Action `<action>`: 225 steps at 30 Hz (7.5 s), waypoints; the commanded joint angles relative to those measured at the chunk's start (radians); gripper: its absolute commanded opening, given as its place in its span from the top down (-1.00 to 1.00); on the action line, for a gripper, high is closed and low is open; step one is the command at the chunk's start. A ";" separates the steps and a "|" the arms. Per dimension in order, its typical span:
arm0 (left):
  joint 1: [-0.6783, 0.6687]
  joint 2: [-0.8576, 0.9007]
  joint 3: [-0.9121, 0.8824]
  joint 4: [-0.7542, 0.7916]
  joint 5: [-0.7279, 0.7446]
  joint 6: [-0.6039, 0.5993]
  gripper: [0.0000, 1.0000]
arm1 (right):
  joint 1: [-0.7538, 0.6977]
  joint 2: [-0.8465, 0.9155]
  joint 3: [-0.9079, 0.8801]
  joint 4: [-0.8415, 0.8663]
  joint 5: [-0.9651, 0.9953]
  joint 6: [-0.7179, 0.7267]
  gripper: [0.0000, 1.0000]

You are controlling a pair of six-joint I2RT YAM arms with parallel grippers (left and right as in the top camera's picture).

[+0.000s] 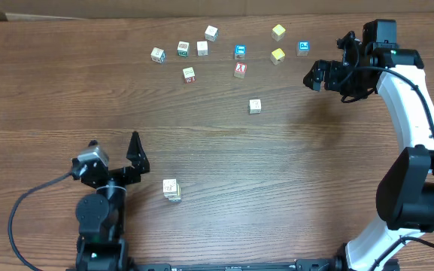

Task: Form a tower

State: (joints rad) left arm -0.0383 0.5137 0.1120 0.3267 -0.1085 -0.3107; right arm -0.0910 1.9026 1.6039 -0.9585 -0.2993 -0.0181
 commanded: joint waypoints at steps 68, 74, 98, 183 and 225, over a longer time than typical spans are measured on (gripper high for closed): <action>0.005 -0.510 -0.107 -0.393 -0.017 0.315 -0.99 | 0.000 -0.027 0.021 0.006 -0.001 0.004 -1.00; 0.005 -0.510 -0.107 -0.393 -0.017 0.315 -0.99 | 0.000 -0.027 0.021 0.006 -0.001 0.004 -1.00; 0.005 -0.509 -0.107 -0.393 -0.017 0.315 -0.99 | 0.000 -0.080 0.020 0.006 0.010 0.003 -1.00; 0.005 -0.509 -0.107 -0.393 -0.017 0.315 -0.99 | 0.024 -1.754 -1.596 0.903 -0.098 -0.162 -1.00; 0.005 -0.509 -0.107 -0.393 -0.017 0.315 -0.99 | 0.024 -1.900 -1.596 0.904 -0.098 -0.163 -1.00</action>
State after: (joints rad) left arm -0.0383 0.0151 0.0086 -0.0669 -0.1272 -0.0185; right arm -0.0696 0.0147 0.0185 -0.0563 -0.4004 -0.1864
